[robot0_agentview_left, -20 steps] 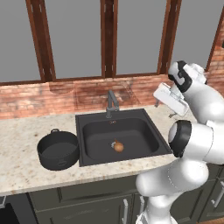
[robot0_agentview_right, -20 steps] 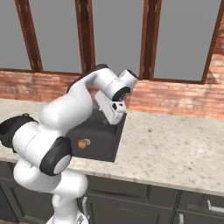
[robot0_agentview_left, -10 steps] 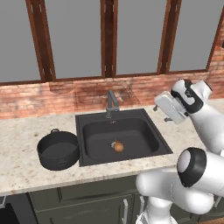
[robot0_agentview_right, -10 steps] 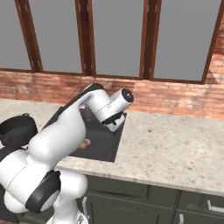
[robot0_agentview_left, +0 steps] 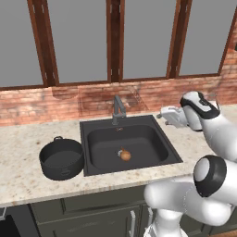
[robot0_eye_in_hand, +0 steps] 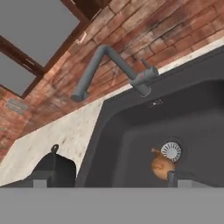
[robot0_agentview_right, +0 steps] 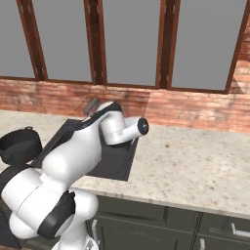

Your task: Dump the onion from the pot into the sink. Then turn on the water and wash the onion. Then turn off the water and put the onion back in the pot.

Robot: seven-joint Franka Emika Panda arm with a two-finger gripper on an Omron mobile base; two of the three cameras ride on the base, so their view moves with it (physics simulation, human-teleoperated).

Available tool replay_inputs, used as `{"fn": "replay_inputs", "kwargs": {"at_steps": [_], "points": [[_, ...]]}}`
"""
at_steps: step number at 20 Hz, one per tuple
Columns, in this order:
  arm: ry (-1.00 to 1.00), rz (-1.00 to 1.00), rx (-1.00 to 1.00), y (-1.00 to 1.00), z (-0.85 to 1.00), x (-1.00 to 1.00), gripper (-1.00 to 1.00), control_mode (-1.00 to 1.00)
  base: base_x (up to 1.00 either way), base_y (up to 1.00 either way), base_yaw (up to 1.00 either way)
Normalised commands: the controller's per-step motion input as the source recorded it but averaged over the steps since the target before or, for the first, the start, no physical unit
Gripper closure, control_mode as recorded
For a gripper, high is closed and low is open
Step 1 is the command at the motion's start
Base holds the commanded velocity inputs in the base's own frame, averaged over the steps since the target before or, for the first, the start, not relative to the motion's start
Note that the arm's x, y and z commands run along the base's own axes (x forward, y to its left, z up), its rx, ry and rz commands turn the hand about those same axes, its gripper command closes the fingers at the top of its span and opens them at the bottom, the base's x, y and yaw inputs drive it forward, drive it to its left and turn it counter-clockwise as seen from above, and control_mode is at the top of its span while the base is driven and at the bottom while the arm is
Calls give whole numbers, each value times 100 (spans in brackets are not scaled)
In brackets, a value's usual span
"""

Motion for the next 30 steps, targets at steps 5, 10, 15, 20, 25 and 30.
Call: {"fn": "replay_inputs", "kwargs": {"at_steps": [5,10,15,20,25,30], "points": [[-21,22,-1,0,0,40,-100,-100,0,0,0],[-10,12,-1,0,1,36,-100,-100,0,0,0],[-6,5,-1,0,7,26,-100,-100,0,0,0],[-6,2,-3,15,1,4,-100,-100,0,0,0],[-11,2,-5,38,0,0,-100,-100,0,0,0],[-14,0,-6,34,0,15,-100,-100,0,0,0]]}}
